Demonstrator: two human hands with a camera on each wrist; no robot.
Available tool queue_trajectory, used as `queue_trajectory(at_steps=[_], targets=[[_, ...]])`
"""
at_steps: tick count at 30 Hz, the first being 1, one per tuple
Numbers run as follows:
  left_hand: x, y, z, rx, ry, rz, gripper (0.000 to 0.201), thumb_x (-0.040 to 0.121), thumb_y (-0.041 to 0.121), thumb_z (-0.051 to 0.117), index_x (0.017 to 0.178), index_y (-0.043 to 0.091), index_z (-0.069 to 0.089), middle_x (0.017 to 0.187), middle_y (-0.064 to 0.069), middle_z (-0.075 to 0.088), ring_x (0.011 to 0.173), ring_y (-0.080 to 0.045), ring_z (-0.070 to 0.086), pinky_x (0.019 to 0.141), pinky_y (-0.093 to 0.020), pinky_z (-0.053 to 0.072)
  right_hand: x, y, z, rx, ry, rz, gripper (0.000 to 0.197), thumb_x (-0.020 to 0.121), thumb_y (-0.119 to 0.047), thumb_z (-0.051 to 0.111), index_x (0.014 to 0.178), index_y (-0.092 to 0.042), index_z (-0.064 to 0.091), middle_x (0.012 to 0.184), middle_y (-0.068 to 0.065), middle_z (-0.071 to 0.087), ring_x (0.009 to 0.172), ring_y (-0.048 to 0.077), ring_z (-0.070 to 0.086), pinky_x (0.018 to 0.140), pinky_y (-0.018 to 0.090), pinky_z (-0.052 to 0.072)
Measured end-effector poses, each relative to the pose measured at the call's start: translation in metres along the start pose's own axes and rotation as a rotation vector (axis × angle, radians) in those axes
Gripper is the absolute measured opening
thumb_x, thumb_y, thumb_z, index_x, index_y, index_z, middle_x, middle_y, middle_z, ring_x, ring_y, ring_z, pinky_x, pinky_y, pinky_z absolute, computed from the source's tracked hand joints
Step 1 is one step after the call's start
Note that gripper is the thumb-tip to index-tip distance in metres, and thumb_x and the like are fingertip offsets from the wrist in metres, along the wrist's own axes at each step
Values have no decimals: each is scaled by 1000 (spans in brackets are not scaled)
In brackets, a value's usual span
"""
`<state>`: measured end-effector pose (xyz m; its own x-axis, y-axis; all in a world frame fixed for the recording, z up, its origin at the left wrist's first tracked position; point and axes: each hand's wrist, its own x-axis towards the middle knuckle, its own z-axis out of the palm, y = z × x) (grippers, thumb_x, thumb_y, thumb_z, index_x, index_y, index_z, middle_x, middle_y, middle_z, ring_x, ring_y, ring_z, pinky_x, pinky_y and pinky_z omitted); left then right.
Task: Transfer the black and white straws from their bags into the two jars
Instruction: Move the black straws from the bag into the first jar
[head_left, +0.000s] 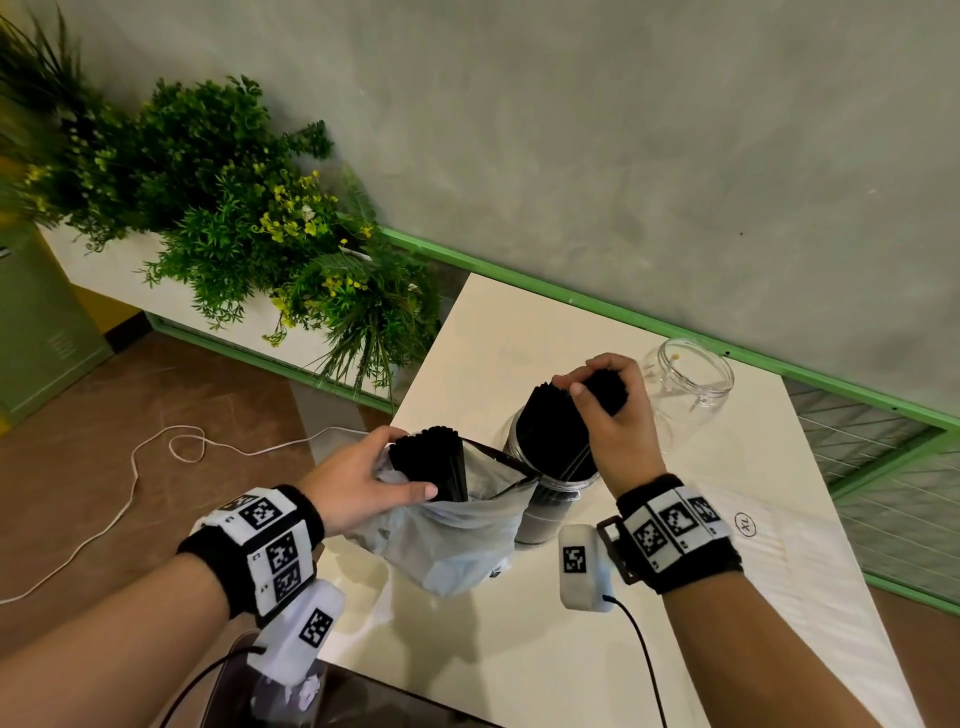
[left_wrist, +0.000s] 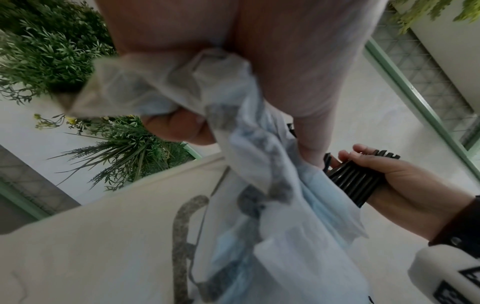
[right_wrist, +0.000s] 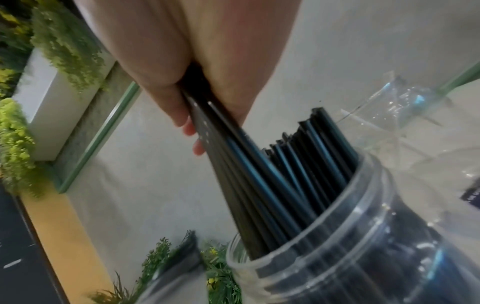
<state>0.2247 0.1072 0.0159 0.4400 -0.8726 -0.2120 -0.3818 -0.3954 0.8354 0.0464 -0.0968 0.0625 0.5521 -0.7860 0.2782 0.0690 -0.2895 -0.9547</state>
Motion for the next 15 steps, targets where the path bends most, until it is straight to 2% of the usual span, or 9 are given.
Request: queue_trajectory(at_steps=[2, 5, 8, 11, 13, 15], targets=[[0, 0, -1, -1, -6, 5, 109, 40, 89, 60, 127, 25, 42, 117, 10, 59, 109, -6, 56, 94, -28, 47, 0, -1, -7, 49, -74, 58, 26, 94, 3, 51, 116, -11, 50, 103, 10, 70, 106, 25, 65, 94, 31, 50], [2, -1, 1, 23, -7, 1, 114, 39, 89, 59, 131, 23, 41, 119, 9, 58, 112, -8, 56, 97, -32, 46, 1, -5, -13, 111, -109, 120, 27, 95, 1, 50, 122, -4, 50, 110, 13, 69, 106, 20, 66, 91, 26, 51], [4, 0, 2, 24, -18, 11, 116, 38, 92, 57, 130, 24, 41, 122, 7, 59, 112, -8, 56, 97, -33, 46, 6, -4, -16, -35, -107, 141, 18, 95, -2, 52, 113, -2, 55, 106, 9, 72, 103, 16, 67, 93, 27, 51], [3, 2, 4, 35, -22, 15, 117, 38, 93, 56, 131, 24, 41, 122, 6, 60, 111, -9, 56, 95, -31, 47, 10, 3, -19, -142, -78, 142, 9, 92, -7, 60, 100, -10, 61, 101, 3, 72, 97, 18, 68, 92, 30, 52], [2, 3, 5, 43, -18, 17, 115, 40, 89, 58, 132, 22, 40, 122, 5, 59, 110, -9, 56, 92, -28, 46, 11, 9, -21, -371, -34, 73, 8, 87, -14, 68, 94, -18, 64, 95, -4, 68, 93, 12, 63, 86, 22, 48], [1, 2, 5, 40, -13, 23, 117, 38, 91, 56, 132, 22, 40, 122, 5, 60, 110, -9, 56, 93, -29, 46, 11, 13, -24, -580, -14, 0, 11, 83, -19, 72, 92, -19, 66, 94, -3, 60, 88, 10, 55, 79, 8, 41]])
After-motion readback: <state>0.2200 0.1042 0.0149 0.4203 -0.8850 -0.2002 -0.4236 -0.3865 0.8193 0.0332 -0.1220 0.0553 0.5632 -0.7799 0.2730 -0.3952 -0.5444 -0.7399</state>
